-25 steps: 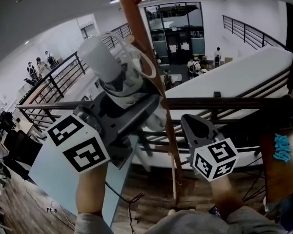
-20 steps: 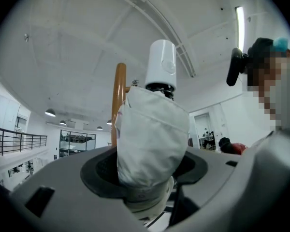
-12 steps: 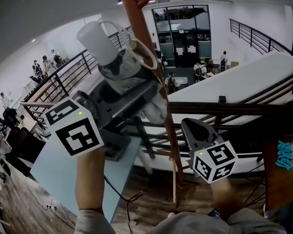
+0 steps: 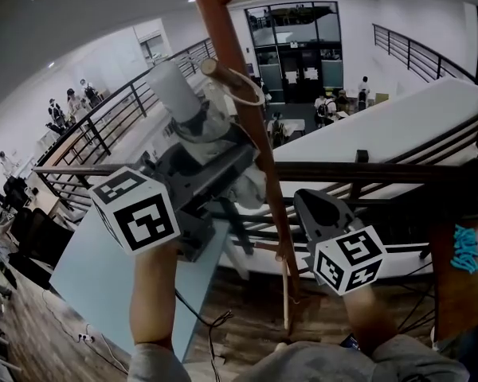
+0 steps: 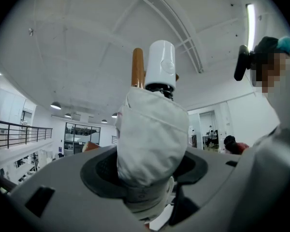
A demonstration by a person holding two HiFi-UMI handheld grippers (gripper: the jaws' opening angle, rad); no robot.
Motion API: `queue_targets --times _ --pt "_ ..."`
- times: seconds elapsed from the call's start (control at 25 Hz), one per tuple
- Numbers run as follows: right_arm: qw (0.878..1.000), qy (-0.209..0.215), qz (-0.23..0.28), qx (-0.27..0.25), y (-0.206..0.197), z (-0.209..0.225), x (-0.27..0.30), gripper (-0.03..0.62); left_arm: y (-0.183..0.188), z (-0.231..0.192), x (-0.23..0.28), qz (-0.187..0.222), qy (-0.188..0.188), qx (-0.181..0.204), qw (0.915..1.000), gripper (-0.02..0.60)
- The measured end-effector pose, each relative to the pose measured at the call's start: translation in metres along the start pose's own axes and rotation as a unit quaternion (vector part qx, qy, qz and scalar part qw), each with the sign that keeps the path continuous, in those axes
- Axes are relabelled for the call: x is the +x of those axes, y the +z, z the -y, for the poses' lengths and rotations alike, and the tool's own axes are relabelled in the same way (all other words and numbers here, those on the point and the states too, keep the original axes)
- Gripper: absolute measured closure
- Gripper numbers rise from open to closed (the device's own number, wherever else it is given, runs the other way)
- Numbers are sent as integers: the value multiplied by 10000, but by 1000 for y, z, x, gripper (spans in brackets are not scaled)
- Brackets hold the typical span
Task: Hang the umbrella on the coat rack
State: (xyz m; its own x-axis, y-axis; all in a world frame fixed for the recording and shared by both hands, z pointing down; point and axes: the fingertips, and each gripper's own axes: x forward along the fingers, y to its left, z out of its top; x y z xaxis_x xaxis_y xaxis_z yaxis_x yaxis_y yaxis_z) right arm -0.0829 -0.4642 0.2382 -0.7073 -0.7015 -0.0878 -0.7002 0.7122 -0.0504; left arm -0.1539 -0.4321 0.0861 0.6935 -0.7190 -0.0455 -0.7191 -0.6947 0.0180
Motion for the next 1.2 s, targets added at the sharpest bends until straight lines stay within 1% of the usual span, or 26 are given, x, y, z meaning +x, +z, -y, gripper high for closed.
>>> queue_targets --times 0.24,0.48,0.68,0.84,1.04,1.2 --pt "10000 30 -34 51 -11 0 5 568 -27 -2 -4 -144 -7 -24 9999 299" --pt "9999 59 -77 81 -14 5 10 568 -58 -16 -4 -300 98 -340 9989 299" --pt "9998 62 -94 137 -9 8 13 568 -74 -25 -4 -452 238 -463 9976 299" --pt "9998 71 -118 167 -8 8 20 568 -86 -36 -5 -626 392 -357 9966 299" --pt "9996 91 -176 205 -18 8 22 568 -111 -43 -8 -848 650 -141 9942 299" --pt "9995 122 -200 214 -25 9 20 568 -128 -45 -8 -901 845 -114 9923 299"
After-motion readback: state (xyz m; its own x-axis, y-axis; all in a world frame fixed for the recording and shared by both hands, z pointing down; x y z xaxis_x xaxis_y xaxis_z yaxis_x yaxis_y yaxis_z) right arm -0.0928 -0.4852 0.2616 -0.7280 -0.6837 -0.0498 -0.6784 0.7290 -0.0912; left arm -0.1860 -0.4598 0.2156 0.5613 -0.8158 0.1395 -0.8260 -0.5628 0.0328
